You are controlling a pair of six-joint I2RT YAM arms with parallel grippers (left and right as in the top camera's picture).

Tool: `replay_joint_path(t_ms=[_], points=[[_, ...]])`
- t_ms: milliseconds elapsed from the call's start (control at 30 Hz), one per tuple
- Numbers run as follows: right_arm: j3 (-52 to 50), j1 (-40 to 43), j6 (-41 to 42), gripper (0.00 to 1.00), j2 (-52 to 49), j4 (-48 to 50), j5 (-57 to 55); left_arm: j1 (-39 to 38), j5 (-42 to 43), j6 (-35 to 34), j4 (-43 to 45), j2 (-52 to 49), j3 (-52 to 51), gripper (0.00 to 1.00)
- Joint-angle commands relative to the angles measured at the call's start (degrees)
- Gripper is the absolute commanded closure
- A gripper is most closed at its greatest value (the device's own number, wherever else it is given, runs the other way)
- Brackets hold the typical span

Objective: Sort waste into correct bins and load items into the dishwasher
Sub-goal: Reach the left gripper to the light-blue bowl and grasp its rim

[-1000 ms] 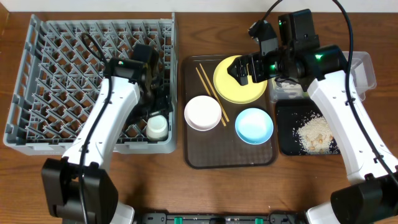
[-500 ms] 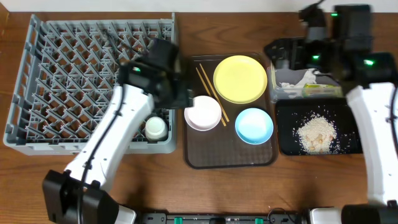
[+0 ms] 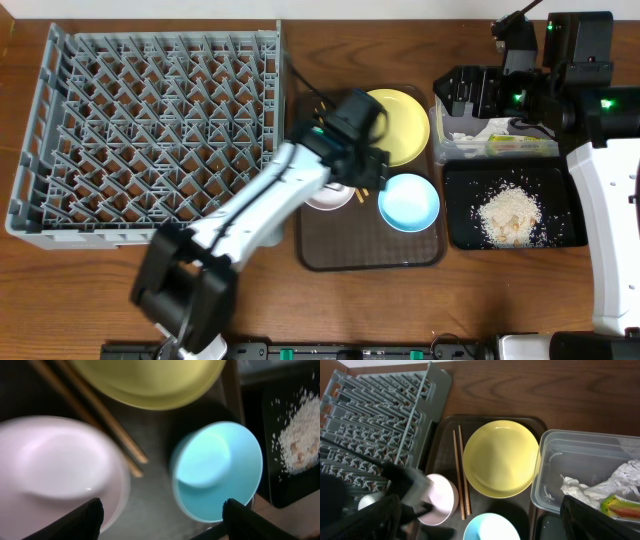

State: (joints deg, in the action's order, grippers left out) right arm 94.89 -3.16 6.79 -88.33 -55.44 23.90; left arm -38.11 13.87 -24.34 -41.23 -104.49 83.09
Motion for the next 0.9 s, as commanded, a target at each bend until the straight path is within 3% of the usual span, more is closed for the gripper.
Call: replay_joint_path(t_ms=[0,233,433,567,667,800,867], points=[[0.61,0.37,0.20,0.01,-0.17,-0.31,-0.11,-3.26,1.14,-3.48,1.57,-4.48,1.07,0.23],[0.61,0.37,-0.22,0.01,-0.17,-1.14,-0.15,-6.86,0.90,-3.91,4.42,-10.56,1.07,0.29],[0.57,0.35,-0.20,0.01,-0.17,-1.55,-1.60,-5.95,1.62,-6.86,4.28,-13.16,1.05,0.48],[0.57,0.35,-0.20,0.01,-0.17,-1.60,-2.08,-5.97,2.67,-7.50,4.48,-14.99,1.05,0.52],[0.57,0.35,-0.20,0.01,-0.17,-1.57,-2.10,-5.29,3.74,-7.87,4.52,-15.45,1.05,0.62],[0.57,0.35,-0.20,0.01,-0.17,-1.68,-3.15,-5.03,3.65,-8.39,4.50,-15.45,1.05,0.90],[0.55,0.35,-0.22,0.01,-0.17,-1.81,-3.26,-5.03,3.54,-8.39,4.50,-15.45,1.05,0.92]])
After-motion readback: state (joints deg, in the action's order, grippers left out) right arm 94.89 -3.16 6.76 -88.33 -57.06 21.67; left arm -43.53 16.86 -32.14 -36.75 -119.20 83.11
